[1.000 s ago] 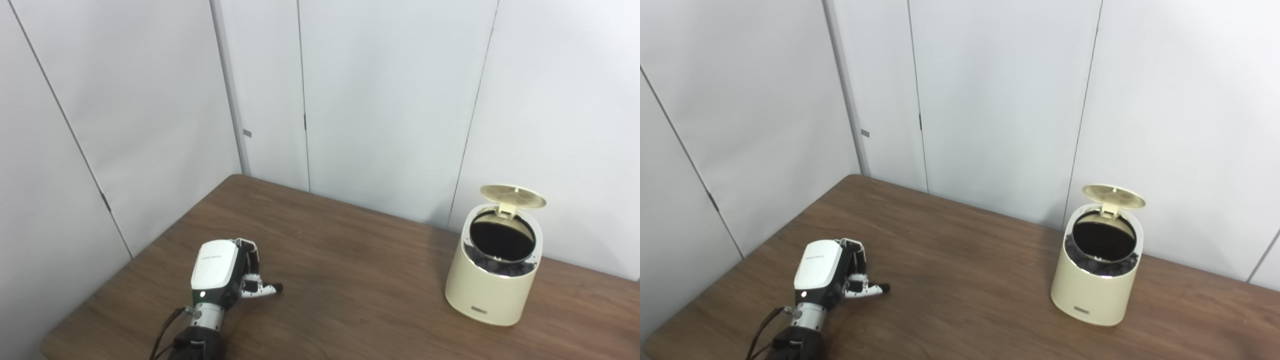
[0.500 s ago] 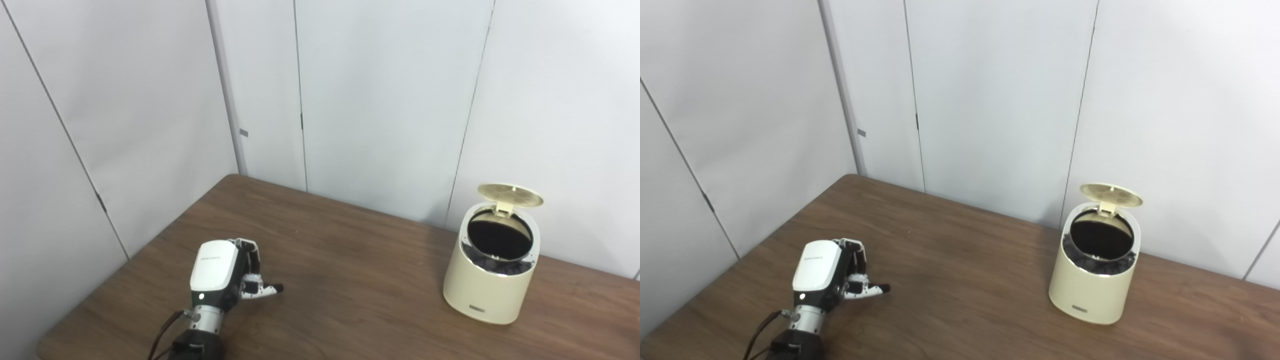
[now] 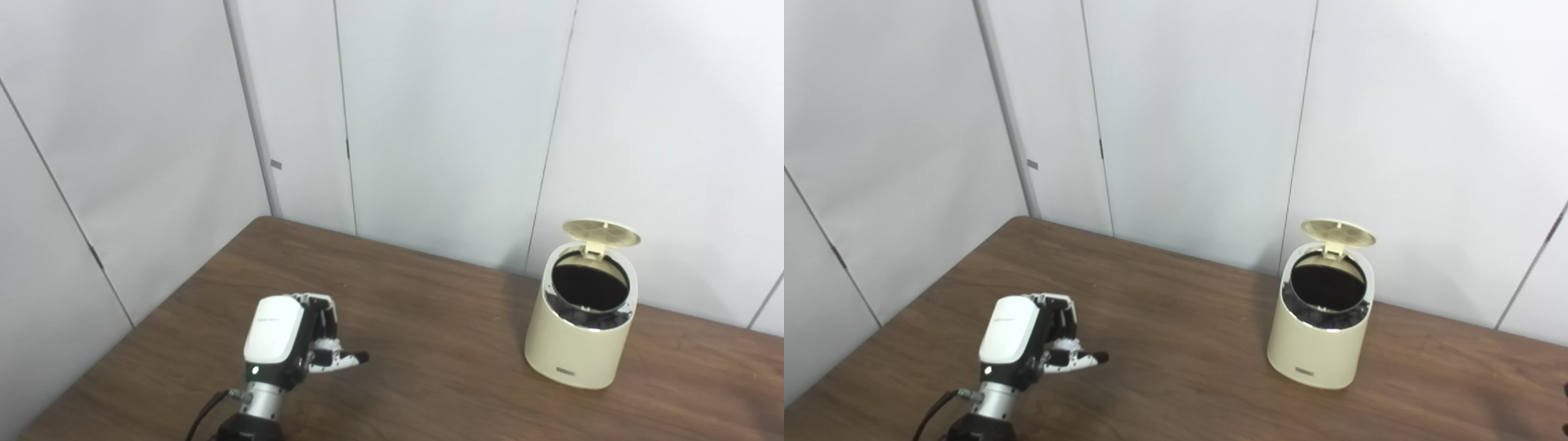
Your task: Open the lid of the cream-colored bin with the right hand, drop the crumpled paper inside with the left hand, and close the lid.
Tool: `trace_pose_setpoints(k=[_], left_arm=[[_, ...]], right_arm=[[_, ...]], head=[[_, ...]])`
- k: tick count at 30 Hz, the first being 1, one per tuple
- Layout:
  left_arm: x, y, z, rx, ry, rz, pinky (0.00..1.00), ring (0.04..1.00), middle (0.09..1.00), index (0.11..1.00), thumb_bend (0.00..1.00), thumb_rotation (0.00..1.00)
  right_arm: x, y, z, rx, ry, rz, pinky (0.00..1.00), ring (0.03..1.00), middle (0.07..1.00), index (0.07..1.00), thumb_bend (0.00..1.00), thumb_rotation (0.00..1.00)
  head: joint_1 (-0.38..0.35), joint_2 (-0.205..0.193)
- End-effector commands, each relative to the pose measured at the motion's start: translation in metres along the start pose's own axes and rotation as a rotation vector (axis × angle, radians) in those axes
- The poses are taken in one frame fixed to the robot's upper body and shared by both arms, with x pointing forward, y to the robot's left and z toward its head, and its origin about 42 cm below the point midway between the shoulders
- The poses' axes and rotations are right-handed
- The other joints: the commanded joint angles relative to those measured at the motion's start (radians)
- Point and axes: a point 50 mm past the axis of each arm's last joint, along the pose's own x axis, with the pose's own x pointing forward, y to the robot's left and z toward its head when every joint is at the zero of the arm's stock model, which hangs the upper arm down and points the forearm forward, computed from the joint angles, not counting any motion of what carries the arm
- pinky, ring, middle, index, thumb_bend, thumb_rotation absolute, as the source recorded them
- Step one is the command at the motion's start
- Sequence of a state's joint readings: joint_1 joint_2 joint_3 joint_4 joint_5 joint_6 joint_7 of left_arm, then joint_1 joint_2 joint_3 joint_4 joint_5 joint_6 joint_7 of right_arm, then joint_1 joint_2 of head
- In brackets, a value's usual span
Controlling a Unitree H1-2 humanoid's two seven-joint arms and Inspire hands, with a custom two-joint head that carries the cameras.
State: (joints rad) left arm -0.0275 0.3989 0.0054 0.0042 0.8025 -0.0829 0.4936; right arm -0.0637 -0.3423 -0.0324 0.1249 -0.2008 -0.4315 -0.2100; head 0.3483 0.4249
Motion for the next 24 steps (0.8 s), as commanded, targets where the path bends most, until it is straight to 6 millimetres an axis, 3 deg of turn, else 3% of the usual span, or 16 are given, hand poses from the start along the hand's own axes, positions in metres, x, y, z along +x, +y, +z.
trace_pose_setpoints(k=[1,4,12,19,24], left_arm=[[0.023,0.016,0.010,-0.010,-0.087,0.078,0.08,0.115,0.156,0.163,0.72,0.00],[0.032,0.022,0.020,-0.016,-0.144,0.115,0.08,0.116,0.160,0.172,0.71,0.00],[0.056,0.040,0.059,-0.042,-0.250,0.181,0.06,0.097,0.144,0.159,0.67,0.00],[0.081,0.052,0.098,-0.075,-0.357,0.214,0.04,0.076,0.128,0.140,0.64,0.00],[0.101,0.052,0.126,-0.099,-0.417,0.223,0.04,0.071,0.123,0.135,0.67,0.00]], right_arm=[[-0.025,0.030,-0.002,0.056,0.035,-0.006,0.72,0.856,0.870,0.883,0.87,0.89],[-0.024,0.033,0.000,0.044,0.038,-0.014,0.71,0.852,0.865,0.880,0.90,0.90],[-0.020,0.045,0.009,0.009,0.044,-0.014,0.69,0.835,0.861,0.873,0.85,0.92],[-0.019,0.061,0.016,0.029,0.065,-0.011,0.78,0.865,0.873,0.884,0.80,0.85],[-0.017,0.071,0.026,0.009,0.045,-0.017,0.75,0.843,0.849,0.856,0.75,0.79]], head=[[-0.007,0.000],[-0.019,-0.001],[-0.080,-0.004],[-0.164,-0.014],[-0.214,-0.017]])
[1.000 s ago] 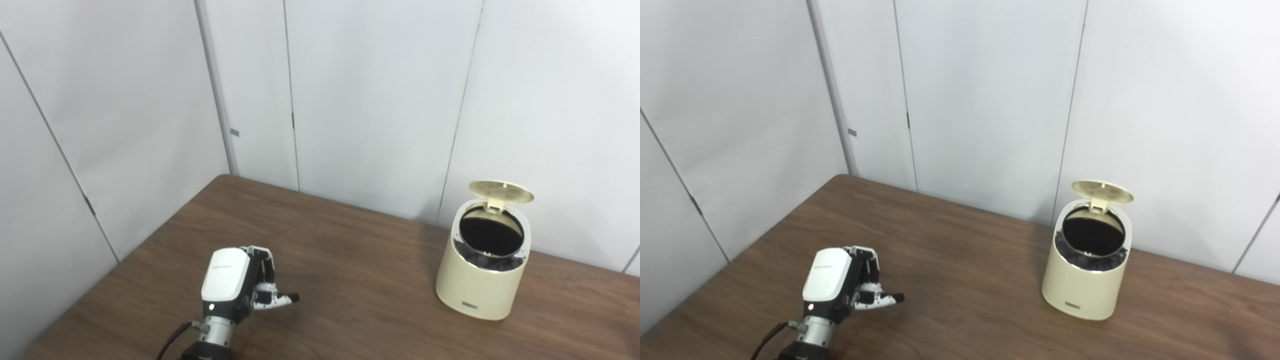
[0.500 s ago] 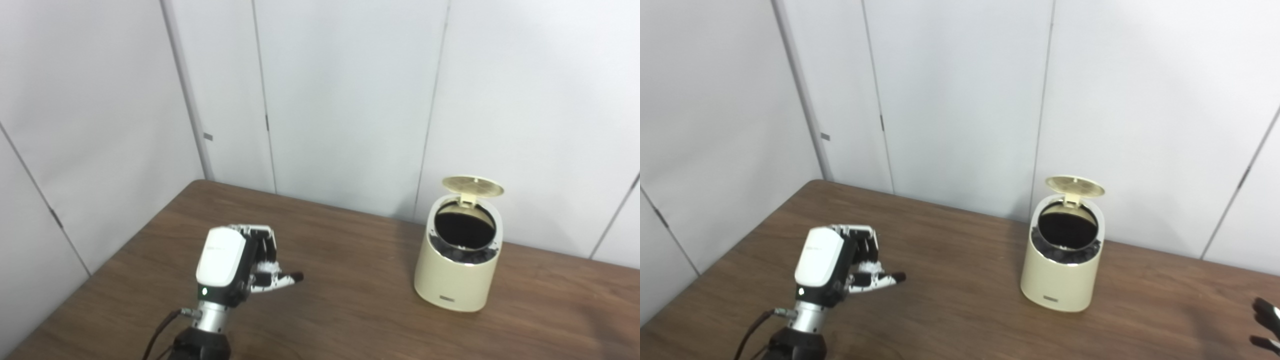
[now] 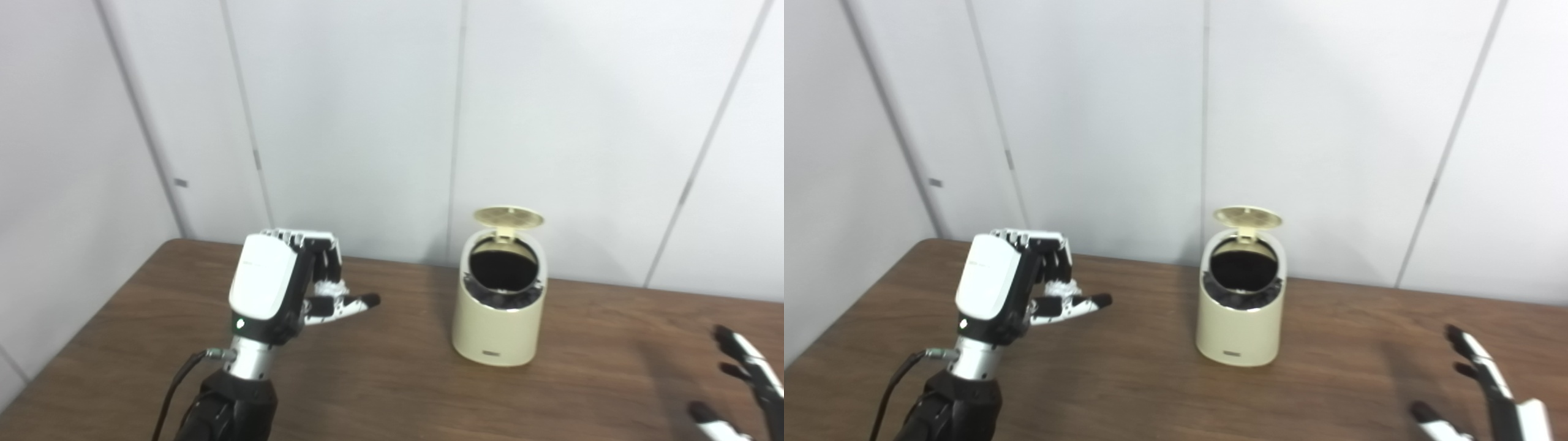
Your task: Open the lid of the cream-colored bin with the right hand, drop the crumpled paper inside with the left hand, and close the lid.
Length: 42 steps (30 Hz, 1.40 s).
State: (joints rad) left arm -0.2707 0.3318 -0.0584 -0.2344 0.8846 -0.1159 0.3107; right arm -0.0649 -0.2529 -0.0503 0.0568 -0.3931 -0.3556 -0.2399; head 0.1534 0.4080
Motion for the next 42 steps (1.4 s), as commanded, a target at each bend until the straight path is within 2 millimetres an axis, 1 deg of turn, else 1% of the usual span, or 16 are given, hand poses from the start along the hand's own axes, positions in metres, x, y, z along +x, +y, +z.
trace_pose_setpoints(k=[1,7,12,15,19,28,34,39,42], left_arm=[[0.025,0.009,0.010,0.003,-0.062,0.065,0.04,0.072,0.123,0.135,0.68,0.00],[0.044,-0.006,0.023,-0.036,-0.109,0.066,0.03,0.068,0.121,0.134,0.65,0.00],[0.054,-0.020,0.032,-0.085,-0.130,0.068,0.03,0.069,0.121,0.134,0.65,0.00],[0.057,-0.026,0.035,-0.091,-0.149,0.066,0.04,0.073,0.126,0.142,0.64,0.00],[0.060,-0.035,0.039,-0.054,-0.211,0.082,0.03,0.070,0.123,0.143,0.62,0.00],[0.066,-0.056,0.049,-0.064,-0.276,0.069,0.03,0.068,0.122,0.150,0.60,0.00],[0.065,-0.073,0.048,-0.079,-0.276,0.047,0.04,0.073,0.127,0.153,0.63,0.00],[0.063,-0.089,0.044,-0.088,-0.270,0.035,0.04,0.074,0.127,0.152,0.69,0.00],[0.063,-0.099,0.043,-0.086,-0.278,0.033,0.04,0.073,0.124,0.147,0.67,0.00]], right_arm=[[-0.020,0.048,0.015,0.113,0.052,0.003,0.74,0.840,0.846,0.851,0.75,0.78],[-0.020,0.057,0.025,0.123,0.071,0.012,0.75,0.844,0.855,0.852,0.74,0.75],[-0.019,0.066,0.032,0.140,0.093,0.014,0.76,0.841,0.852,0.837,0.74,0.73],[-0.019,0.071,0.035,0.145,0.101,0.017,0.76,0.843,0.857,0.842,0.75,0.71],[-0.020,0.080,0.039,0.141,0.103,0.019,0.74,0.829,0.850,0.836,0.75,0.71],[-0.022,0.094,0.040,0.183,0.106,0.023,0.76,0.851,0.871,0.854,0.76,0.71],[-0.022,0.099,0.043,0.178,0.107,0.021,0.78,0.858,0.872,0.846,0.75,0.70],[-0.023,0.104,0.045,0.186,0.116,0.021,0.79,0.863,0.877,0.850,0.76,0.69],[-0.024,0.108,0.046,0.187,0.118,0.015,0.77,0.855,0.870,0.843,0.79,0.71]], head=[[-0.030,-0.001],[-0.082,-0.010],[-0.120,-0.020],[-0.145,-0.024],[-0.177,-0.029],[-0.211,-0.038],[-0.234,-0.035],[-0.252,-0.038],[-0.267,-0.044]])
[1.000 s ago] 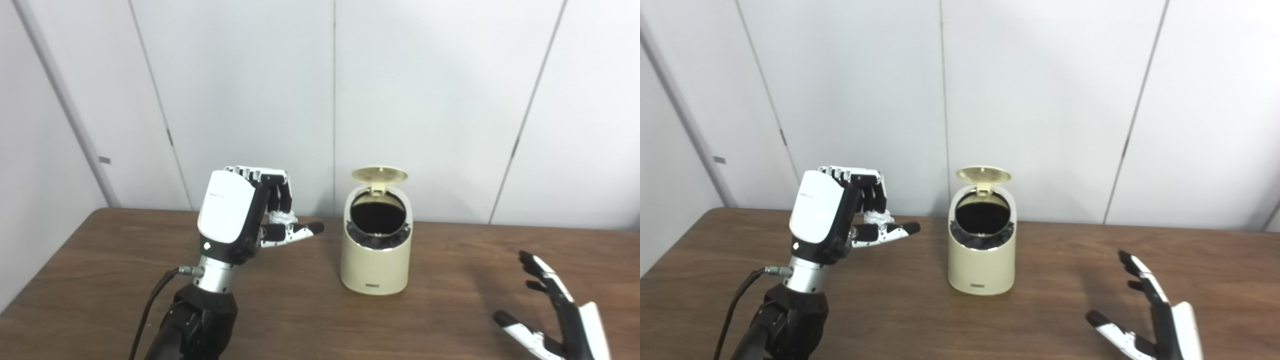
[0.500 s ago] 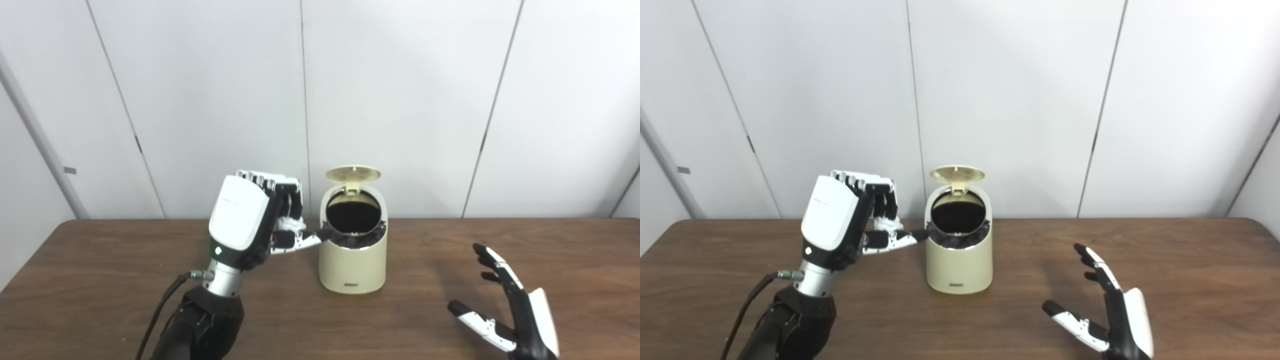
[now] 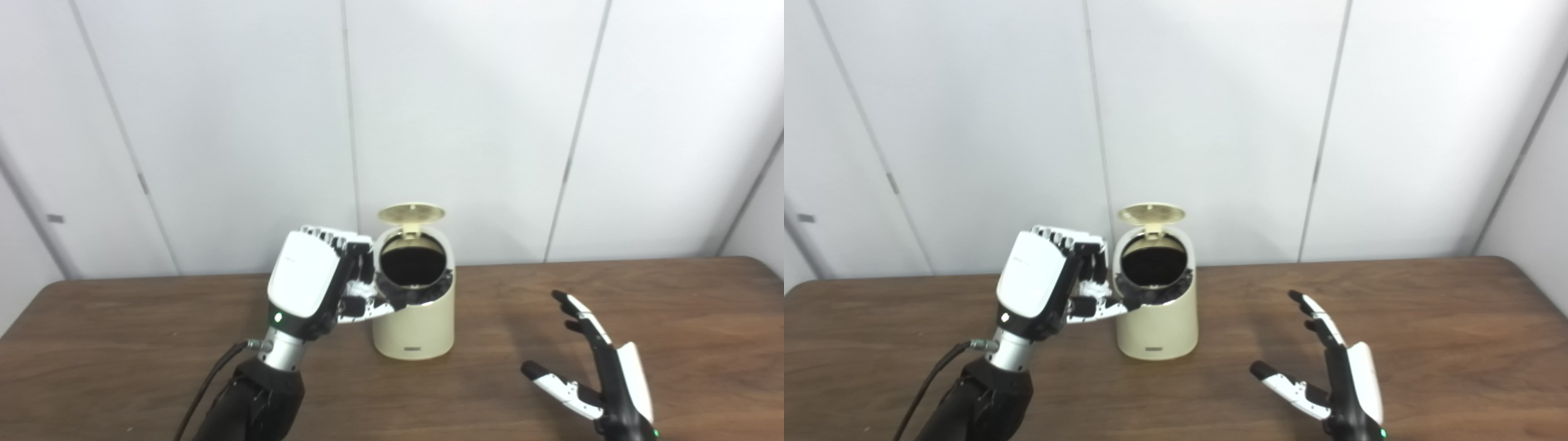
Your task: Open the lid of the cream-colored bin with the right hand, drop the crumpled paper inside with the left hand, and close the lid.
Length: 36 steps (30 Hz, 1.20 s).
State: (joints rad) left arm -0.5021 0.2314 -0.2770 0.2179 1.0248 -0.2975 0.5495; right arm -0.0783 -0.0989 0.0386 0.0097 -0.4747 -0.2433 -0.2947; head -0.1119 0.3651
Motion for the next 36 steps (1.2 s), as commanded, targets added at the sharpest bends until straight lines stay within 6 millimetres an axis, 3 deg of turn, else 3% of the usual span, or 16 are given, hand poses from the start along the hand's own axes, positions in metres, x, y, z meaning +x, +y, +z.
trace_pose_setpoints(k=[1,17,25,36], left_arm=[[0.028,0.008,0.002,0.010,-0.067,0.093,0.04,0.073,0.124,0.148,0.67,0.00],[0.053,-0.035,0.012,0.013,-0.166,0.100,0.04,0.081,0.131,0.150,0.72,0.00],[0.066,-0.039,0.016,-0.010,-0.187,0.114,0.04,0.078,0.128,0.145,0.63,0.00],[0.069,-0.035,0.019,-0.006,-0.210,0.113,0.05,0.084,0.139,0.167,0.67,0.00]], right_arm=[[-0.027,0.048,0.003,0.112,0.080,0.030,0.77,0.854,0.869,0.840,0.80,0.71],[-0.032,0.058,0.010,0.113,0.077,0.031,0.78,0.861,0.875,0.845,0.79,0.71],[-0.031,0.061,0.010,0.114,0.078,0.031,0.79,0.865,0.874,0.843,0.79,0.71],[-0.030,0.062,0.008,0.112,0.089,0.039,0.80,0.868,0.878,0.845,0.78,0.69]], head=[[-0.002,-0.001],[-0.047,-0.007],[-0.053,-0.012],[-0.049,-0.019]])
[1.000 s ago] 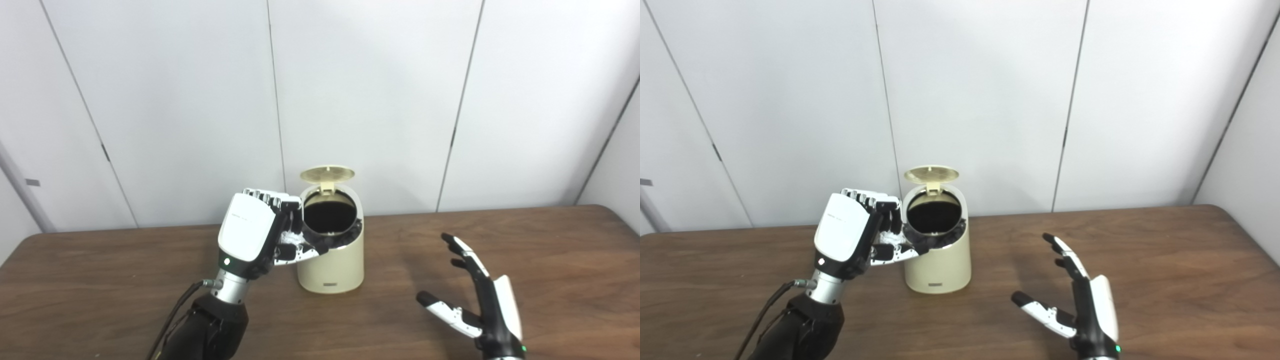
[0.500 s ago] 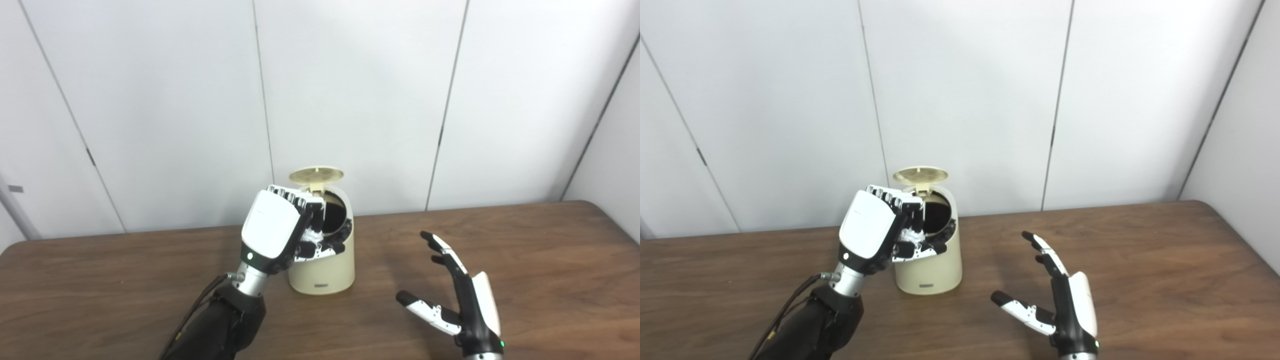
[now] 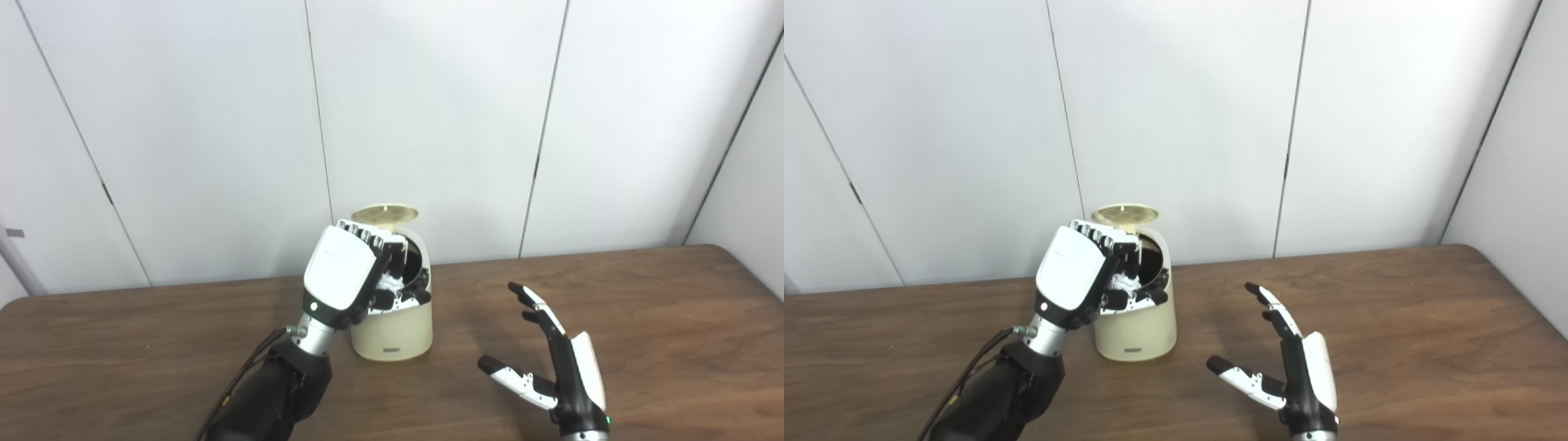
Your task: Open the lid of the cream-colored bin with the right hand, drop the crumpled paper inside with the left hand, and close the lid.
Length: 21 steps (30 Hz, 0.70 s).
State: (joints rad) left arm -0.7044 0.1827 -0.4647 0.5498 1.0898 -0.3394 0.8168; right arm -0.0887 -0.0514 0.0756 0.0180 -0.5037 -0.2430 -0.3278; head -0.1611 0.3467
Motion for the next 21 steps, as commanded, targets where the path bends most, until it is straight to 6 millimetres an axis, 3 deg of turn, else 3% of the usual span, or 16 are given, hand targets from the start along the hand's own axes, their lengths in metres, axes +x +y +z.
trace_pose_setpoints(k=[1,21], left_arm=[[0.0291,0.0172,-0.0031,0.006,-0.050,0.081,0.05,0.084,0.139,0.167,0.67,0.00],[0.0264,0.0120,-0.0117,0.035,-0.055,0.077,0.05,0.087,0.140,0.160,0.69,0.00]], right_arm=[[-0.0311,0.0390,-0.0055,0.081,0.102,0.043,0.80,0.869,0.880,0.845,0.78,0.69],[-0.0360,0.0373,-0.0087,0.077,0.107,0.046,0.80,0.866,0.874,0.841,0.78,0.68]], head=[[0.000,-0.001],[-0.002,-0.027]])
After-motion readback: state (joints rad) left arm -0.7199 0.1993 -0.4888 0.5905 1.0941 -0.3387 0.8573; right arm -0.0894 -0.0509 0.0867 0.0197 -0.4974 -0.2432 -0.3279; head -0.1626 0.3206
